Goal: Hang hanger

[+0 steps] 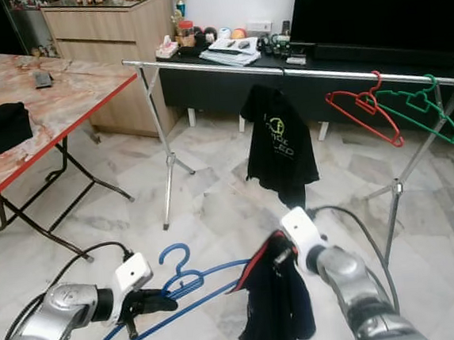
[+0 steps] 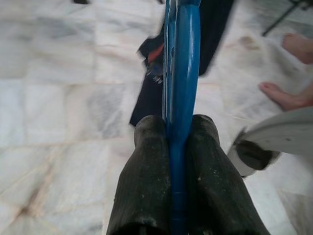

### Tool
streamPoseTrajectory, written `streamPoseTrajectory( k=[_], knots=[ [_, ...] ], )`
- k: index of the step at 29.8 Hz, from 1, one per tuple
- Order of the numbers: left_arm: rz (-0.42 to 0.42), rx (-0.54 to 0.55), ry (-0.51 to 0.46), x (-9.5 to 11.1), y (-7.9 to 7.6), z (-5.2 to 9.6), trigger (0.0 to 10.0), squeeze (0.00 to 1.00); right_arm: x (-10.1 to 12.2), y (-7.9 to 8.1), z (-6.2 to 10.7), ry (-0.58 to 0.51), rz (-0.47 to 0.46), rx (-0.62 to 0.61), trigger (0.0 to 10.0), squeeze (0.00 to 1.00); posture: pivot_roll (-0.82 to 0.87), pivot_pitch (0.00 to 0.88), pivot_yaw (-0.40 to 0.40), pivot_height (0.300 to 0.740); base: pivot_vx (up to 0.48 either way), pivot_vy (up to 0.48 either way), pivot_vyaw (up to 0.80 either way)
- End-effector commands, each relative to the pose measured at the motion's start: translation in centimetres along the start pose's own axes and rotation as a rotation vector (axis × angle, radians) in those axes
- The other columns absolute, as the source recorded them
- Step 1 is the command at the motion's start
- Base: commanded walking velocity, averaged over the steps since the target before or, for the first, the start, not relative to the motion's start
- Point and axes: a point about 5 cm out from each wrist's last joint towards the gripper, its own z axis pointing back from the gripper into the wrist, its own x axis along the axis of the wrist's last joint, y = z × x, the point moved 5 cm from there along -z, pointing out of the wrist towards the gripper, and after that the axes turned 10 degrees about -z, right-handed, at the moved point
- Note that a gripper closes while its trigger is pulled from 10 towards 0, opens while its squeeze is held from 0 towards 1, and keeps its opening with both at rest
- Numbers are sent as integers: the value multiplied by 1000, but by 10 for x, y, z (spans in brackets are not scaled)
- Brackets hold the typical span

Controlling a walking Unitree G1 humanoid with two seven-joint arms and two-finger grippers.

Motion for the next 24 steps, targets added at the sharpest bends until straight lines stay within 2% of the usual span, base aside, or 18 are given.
streamPoseTrajectory(
  k=[1, 5, 6, 7, 8, 9, 10, 12, 17, 18, 24],
  knots=[
    [6, 84, 13, -10, 7, 7, 0, 0, -2, -19, 4, -16, -88, -139, 0, 0, 49, 12, -54, 740, 0, 0, 0],
    [-8, 204, 35, -22, 12, 10, 0, 0, -12, -28, 8, -40, -200, -248, 0, 0, 42, 19, -48, 740, 0, 0, 0],
    [28, 280, 47, -28, 18, 10, 0, 0, -13, -30, 10, -69, -231, -289, 0, 0, 42, 19, -48, 740, 0, 0, 0],
    [29, 311, 53, -31, 18, 10, 353, 0, -15, -31, 11, -82, -253, -313, 0, 0, 44, 24, -43, 740, 0, 0, 0],
    [26, 355, 67, -35, 21, 11, 1843, 0, -17, -31, 12, -97, -278, -332, 0, 0, 43, 25, -39, 740, 0, 0, 0],
    [19, 384, 76, -37, 22, 11, 1843, 0, -18, -32, 12, -106, -294, -344, 0, 0, 43, 25, -39, 740, 0, 0, 0],
    [58, 431, 89, -44, 23, 12, 10000, 0, -20, -32, 14, -134, -333, -369, 0, 0, 37, 26, -30, 740, 0, 0, 0],
    [132, 511, 126, -62, 19, 12, 10000, 0, -22, -31, 18, -203, -388, -424, 0, 0, 30, 28, -25, 740, 0, 0, 0],
    [217, 604, 157, -79, 14, 13, 10000, 0, -24, -30, 25, -265, -400, -478, 0, 0, 19, 31, -14, 740, 0, 0, 0],
    [307, 706, 189, -95, 13, 18, 10000, 0, -27, -28, 29, -298, -429, -497, 0, 0, 11, 31, -7, 740, 0, 0, 0],
    [472, 837, 259, -125, 2, 30, 10000, 0, -32, -18, 31, -323, -434, -491, 0, 0, 10, 20, 4, 740, 0, 0, 0]
  ],
)
